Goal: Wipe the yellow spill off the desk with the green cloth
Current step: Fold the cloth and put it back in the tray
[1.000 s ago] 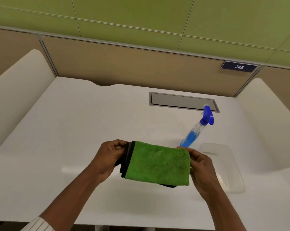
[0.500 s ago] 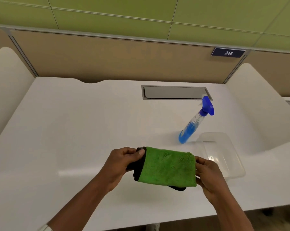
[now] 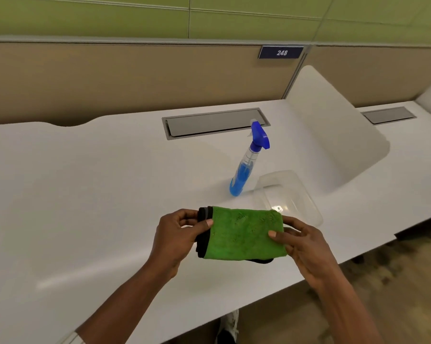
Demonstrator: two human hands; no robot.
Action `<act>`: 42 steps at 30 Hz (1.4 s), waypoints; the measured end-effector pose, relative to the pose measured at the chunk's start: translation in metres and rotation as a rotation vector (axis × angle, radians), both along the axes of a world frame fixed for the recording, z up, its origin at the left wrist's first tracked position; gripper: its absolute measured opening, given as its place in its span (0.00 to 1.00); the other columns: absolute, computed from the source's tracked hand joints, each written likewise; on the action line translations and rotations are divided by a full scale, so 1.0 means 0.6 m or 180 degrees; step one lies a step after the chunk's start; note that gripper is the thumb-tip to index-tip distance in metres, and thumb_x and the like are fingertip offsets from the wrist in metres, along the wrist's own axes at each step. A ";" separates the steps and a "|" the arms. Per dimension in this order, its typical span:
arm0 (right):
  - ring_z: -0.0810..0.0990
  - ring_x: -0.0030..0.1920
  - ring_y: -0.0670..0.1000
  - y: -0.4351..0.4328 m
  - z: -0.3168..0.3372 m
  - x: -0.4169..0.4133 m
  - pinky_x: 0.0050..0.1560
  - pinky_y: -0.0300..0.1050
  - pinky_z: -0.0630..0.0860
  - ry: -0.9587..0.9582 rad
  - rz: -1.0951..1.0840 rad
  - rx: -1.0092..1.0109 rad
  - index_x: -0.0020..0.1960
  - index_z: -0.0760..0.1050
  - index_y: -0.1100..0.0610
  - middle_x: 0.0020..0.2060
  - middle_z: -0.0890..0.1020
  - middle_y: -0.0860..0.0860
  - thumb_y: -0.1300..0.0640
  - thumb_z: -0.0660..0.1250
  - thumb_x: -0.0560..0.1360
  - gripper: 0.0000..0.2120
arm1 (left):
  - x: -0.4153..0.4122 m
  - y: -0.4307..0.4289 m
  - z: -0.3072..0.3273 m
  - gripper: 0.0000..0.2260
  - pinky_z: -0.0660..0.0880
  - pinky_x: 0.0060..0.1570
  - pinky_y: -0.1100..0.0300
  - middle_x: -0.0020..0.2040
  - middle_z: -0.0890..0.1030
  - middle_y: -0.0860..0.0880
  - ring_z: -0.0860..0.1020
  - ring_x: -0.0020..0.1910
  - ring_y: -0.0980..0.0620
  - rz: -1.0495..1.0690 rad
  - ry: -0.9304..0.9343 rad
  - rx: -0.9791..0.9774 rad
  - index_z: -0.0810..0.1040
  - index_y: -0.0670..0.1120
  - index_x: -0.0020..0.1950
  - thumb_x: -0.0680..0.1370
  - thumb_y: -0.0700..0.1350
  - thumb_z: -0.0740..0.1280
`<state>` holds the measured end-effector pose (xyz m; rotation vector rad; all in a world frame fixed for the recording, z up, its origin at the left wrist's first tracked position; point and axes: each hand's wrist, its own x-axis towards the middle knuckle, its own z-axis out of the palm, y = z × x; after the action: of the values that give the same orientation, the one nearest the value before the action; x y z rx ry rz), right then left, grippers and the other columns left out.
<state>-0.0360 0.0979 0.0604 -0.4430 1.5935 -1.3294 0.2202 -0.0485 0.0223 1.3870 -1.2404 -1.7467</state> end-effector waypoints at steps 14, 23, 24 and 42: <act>0.90 0.48 0.54 -0.011 0.015 -0.248 0.56 0.56 0.83 0.1248 0.0070 0.0091 0.57 0.84 0.43 0.42 0.90 0.54 0.56 0.80 0.72 0.16 | -0.263 0.057 -0.001 0.11 0.89 0.50 0.44 0.44 0.90 0.49 0.90 0.43 0.48 0.0321 -0.0394 -0.0138 0.89 0.49 0.51 0.72 0.45 0.85; 0.88 0.44 0.48 -0.037 -0.029 -0.337 0.52 0.54 0.84 0.2086 0.0324 0.0337 0.60 0.84 0.40 0.39 0.90 0.46 0.52 0.79 0.73 0.17 | -0.362 0.081 -0.005 0.14 0.87 0.53 0.50 0.49 0.88 0.52 0.89 0.48 0.50 0.0270 -0.0972 -0.0207 0.86 0.49 0.55 0.73 0.48 0.84; 0.88 0.44 0.47 -0.038 -0.033 -0.340 0.52 0.53 0.84 0.2134 0.0339 0.0354 0.60 0.83 0.40 0.39 0.90 0.46 0.53 0.79 0.73 0.17 | -0.366 0.082 -0.005 0.15 0.86 0.50 0.54 0.49 0.88 0.53 0.88 0.48 0.52 0.0215 -0.1057 -0.0243 0.86 0.49 0.56 0.73 0.48 0.84; 0.83 0.44 0.52 -0.034 -0.127 -0.315 0.46 0.50 0.82 0.3286 0.0393 0.0530 0.61 0.83 0.51 0.46 0.85 0.52 0.53 0.76 0.76 0.13 | -0.431 0.095 -0.061 0.15 0.70 0.45 0.62 0.46 0.82 0.53 0.79 0.44 0.54 0.0059 -0.2094 -0.0958 0.86 0.47 0.57 0.75 0.52 0.82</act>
<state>-0.2247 0.0774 -0.0155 -1.2289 2.4185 -0.8701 -0.0385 0.0087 -0.0141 1.8362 -1.7293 -1.0430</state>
